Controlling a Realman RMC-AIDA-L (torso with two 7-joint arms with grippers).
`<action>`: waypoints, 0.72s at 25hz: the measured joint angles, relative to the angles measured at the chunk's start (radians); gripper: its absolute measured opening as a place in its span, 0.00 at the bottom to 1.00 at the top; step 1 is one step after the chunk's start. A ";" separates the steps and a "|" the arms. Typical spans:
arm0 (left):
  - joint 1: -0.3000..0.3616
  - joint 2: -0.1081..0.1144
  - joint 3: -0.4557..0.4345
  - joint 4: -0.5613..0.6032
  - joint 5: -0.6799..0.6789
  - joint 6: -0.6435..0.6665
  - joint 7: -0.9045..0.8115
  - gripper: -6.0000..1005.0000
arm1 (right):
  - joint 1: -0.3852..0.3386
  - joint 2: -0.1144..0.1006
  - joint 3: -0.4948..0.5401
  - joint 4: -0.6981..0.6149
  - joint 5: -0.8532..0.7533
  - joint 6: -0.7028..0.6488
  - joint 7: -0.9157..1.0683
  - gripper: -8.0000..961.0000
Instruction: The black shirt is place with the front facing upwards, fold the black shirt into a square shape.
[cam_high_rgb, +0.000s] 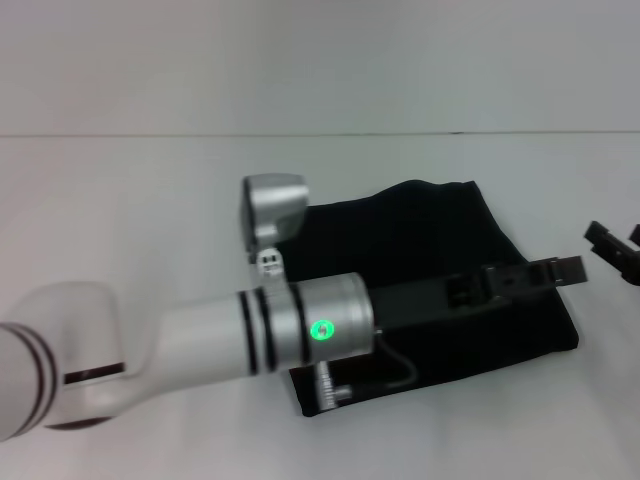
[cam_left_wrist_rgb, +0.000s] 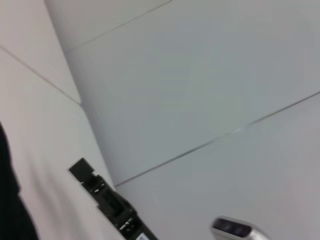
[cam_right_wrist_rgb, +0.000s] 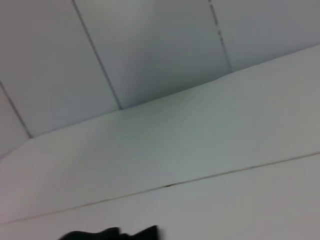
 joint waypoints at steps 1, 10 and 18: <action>0.021 0.000 0.006 0.030 0.012 0.033 -0.008 0.49 | -0.001 -0.002 -0.010 -0.006 -0.015 -0.025 0.034 0.85; 0.314 0.034 0.143 0.489 0.075 0.268 -0.122 0.90 | 0.047 -0.086 -0.195 -0.199 -0.279 -0.233 0.693 0.85; 0.452 0.159 0.190 0.587 0.080 0.388 0.017 0.90 | 0.255 -0.198 -0.327 -0.254 -0.613 -0.294 1.295 0.85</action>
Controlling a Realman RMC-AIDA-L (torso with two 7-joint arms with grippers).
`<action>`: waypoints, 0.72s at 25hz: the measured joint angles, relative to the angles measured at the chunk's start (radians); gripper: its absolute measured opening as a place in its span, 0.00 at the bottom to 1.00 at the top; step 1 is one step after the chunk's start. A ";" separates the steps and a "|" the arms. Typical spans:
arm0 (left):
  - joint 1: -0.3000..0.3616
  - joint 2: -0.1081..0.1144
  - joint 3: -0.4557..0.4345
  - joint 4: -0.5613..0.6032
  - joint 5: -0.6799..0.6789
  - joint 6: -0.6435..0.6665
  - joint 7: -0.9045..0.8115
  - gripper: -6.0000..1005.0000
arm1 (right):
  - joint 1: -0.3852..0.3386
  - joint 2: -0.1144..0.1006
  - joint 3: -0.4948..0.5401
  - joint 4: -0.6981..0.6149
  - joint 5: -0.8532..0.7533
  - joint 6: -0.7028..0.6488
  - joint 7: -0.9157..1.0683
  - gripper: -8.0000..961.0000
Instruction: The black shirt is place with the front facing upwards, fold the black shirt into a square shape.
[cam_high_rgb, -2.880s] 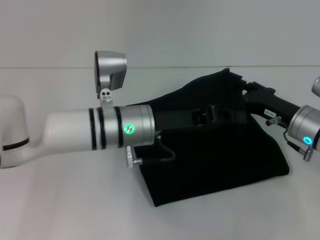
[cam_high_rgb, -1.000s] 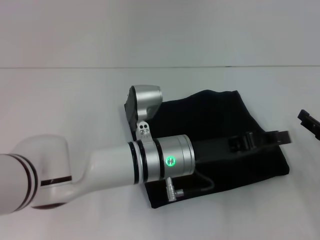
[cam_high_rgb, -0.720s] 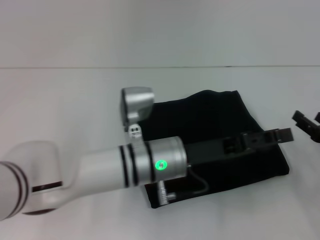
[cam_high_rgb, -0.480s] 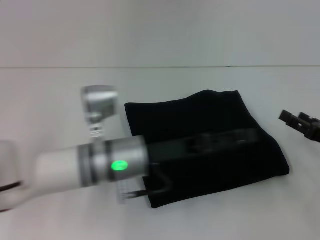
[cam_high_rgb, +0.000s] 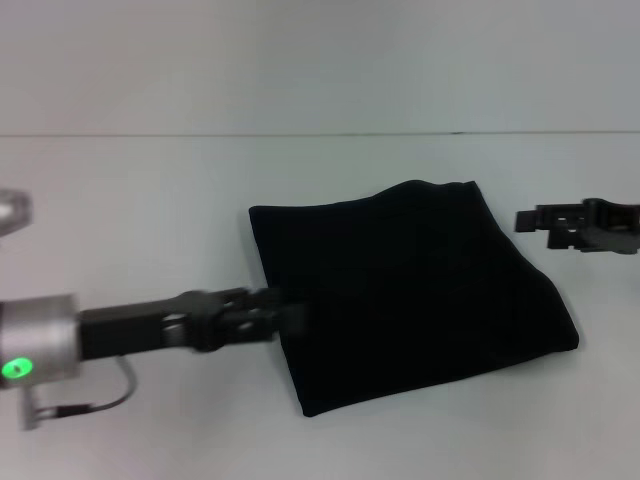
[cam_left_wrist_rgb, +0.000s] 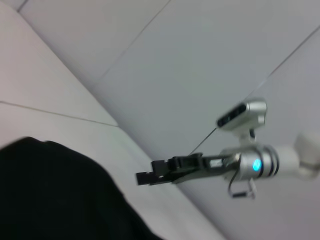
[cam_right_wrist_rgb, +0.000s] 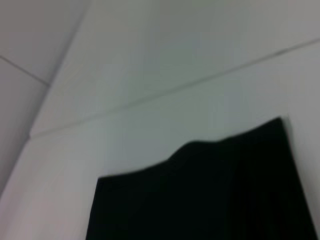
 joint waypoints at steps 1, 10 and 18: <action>0.012 0.009 -0.002 0.010 0.002 0.002 0.010 0.90 | 0.030 -0.002 -0.001 -0.006 -0.044 -0.015 0.039 0.85; 0.081 0.005 -0.017 0.085 0.005 0.018 0.073 0.90 | 0.167 0.033 -0.004 -0.038 -0.297 -0.037 0.208 0.85; 0.076 0.004 -0.016 0.083 0.004 0.032 0.075 0.90 | 0.167 0.038 -0.006 -0.009 -0.319 -0.009 0.221 0.84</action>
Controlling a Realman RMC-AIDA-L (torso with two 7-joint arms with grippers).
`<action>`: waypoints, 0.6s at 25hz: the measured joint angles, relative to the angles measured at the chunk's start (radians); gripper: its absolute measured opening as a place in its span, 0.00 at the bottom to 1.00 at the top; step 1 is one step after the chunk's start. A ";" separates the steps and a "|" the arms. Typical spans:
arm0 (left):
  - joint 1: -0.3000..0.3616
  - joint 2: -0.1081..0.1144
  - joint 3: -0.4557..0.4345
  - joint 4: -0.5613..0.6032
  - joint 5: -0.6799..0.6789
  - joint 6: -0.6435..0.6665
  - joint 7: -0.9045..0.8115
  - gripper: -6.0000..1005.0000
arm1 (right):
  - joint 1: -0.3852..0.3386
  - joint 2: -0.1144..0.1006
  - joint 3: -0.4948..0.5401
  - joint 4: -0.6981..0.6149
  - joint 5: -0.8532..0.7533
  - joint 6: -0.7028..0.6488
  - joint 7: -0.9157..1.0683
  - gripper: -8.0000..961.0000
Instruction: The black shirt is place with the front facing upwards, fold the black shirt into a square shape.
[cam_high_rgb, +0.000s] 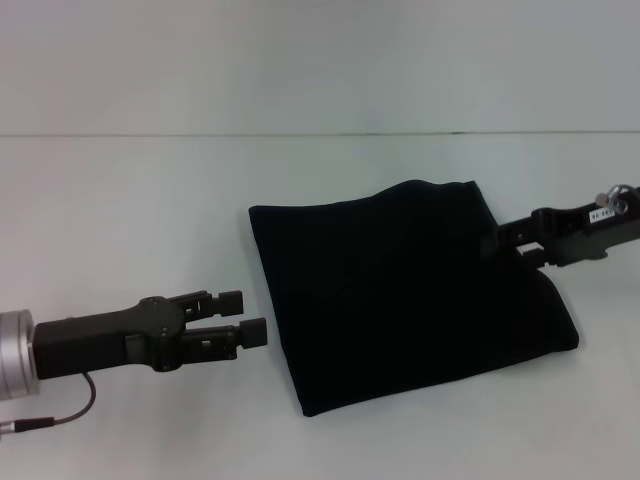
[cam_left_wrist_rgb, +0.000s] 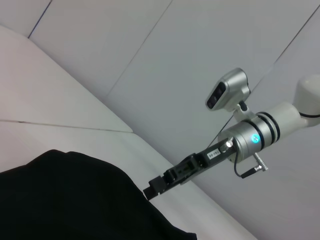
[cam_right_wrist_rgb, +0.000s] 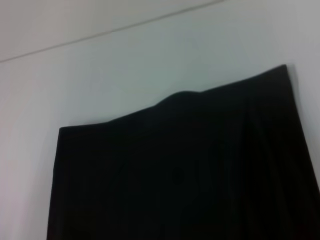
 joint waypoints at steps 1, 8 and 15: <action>0.000 0.000 0.000 0.000 -0.001 0.000 0.000 0.90 | 0.000 0.000 0.000 0.009 -0.001 0.005 -0.002 0.84; 0.000 -0.003 0.000 -0.001 -0.006 0.000 0.001 0.90 | 0.007 0.002 -0.022 0.040 -0.001 0.051 -0.007 0.84; 0.001 -0.004 0.000 -0.002 -0.008 0.000 0.000 0.90 | 0.018 0.016 -0.037 0.045 0.003 0.066 -0.017 0.84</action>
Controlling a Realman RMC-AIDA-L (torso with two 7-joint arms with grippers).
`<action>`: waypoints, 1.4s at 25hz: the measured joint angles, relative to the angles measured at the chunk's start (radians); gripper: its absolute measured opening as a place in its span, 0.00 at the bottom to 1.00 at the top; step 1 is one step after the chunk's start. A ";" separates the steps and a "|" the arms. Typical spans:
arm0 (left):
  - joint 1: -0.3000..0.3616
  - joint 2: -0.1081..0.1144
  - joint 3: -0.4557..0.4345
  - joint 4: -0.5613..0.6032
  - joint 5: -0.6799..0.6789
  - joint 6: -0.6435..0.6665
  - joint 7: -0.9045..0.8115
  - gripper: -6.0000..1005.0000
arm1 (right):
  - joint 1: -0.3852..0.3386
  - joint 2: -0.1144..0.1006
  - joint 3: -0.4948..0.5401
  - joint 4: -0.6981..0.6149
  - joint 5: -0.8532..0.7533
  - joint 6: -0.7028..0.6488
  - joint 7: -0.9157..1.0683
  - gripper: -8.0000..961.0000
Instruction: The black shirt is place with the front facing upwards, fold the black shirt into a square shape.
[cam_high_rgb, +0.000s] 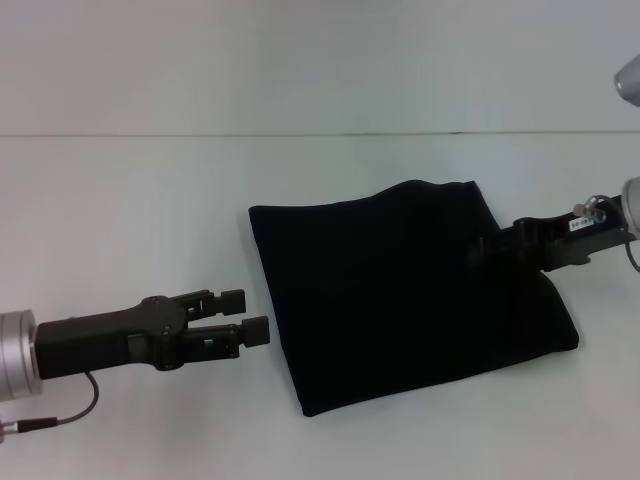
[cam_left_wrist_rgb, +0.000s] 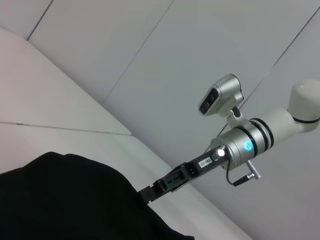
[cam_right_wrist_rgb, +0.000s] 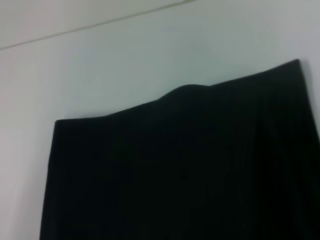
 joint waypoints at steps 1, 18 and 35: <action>0.000 0.000 0.000 0.000 0.000 0.000 -0.001 0.90 | 0.002 0.002 0.000 0.000 0.000 0.001 -0.002 0.84; -0.001 0.001 0.000 -0.001 -0.003 0.004 -0.005 0.90 | 0.008 0.014 -0.061 -0.007 -0.006 0.044 0.001 0.84; -0.003 -0.001 0.000 -0.001 -0.005 0.008 -0.007 0.90 | 0.025 0.038 -0.079 0.001 0.009 0.053 -0.017 0.84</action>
